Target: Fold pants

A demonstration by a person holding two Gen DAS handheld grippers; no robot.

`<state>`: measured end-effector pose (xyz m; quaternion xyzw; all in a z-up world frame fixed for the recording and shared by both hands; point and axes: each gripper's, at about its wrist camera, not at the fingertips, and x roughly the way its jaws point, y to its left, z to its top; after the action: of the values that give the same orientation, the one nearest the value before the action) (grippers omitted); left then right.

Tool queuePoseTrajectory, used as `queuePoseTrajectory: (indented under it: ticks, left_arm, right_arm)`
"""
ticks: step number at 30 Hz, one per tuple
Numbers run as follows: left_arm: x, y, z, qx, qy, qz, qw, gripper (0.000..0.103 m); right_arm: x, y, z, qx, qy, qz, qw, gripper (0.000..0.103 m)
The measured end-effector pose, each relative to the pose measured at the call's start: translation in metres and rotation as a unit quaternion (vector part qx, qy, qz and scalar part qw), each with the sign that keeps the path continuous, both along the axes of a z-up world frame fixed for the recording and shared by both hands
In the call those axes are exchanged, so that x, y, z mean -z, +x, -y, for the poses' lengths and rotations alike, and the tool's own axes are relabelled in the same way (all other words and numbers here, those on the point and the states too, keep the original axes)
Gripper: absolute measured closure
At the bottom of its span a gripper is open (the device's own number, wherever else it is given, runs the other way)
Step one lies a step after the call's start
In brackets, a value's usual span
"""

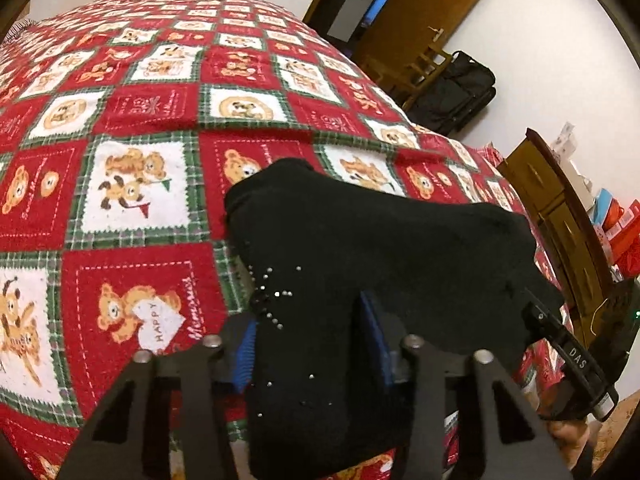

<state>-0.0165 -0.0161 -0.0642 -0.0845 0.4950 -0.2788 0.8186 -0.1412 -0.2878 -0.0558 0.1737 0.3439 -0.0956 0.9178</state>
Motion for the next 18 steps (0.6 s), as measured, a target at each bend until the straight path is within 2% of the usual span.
queuePoseTrajectory:
  ticks: [3, 6, 10, 15, 18]
  left_arm:
    - [-0.003, 0.000, 0.004, 0.004, 0.013, 0.001, 0.9999, 0.080]
    - [-0.007, -0.004, 0.011, 0.007, 0.044, 0.022, 0.9988, 0.084]
    - [-0.011, -0.009, 0.021, 0.011, 0.085, 0.050, 0.9950, 0.086]
    - [-0.013, -0.011, 0.025, 0.015, 0.112, 0.067, 0.9914, 0.087]
    - [-0.014, -0.011, 0.025, 0.015, 0.114, 0.069, 0.9909, 0.088]
  right_arm:
    - [-0.001, 0.001, -0.003, 0.004, -0.010, -0.002, 1.000, 0.061]
    - [-0.004, 0.002, -0.009, 0.004, -0.030, -0.006, 1.000, 0.062]
    - [-0.007, 0.003, -0.016, 0.007, -0.054, -0.010, 0.998, 0.066]
    - [-0.010, 0.002, -0.024, 0.012, -0.078, -0.011, 0.997, 0.070]
    - [-0.015, 0.001, -0.029, 0.012, -0.090, -0.009, 0.996, 0.071]
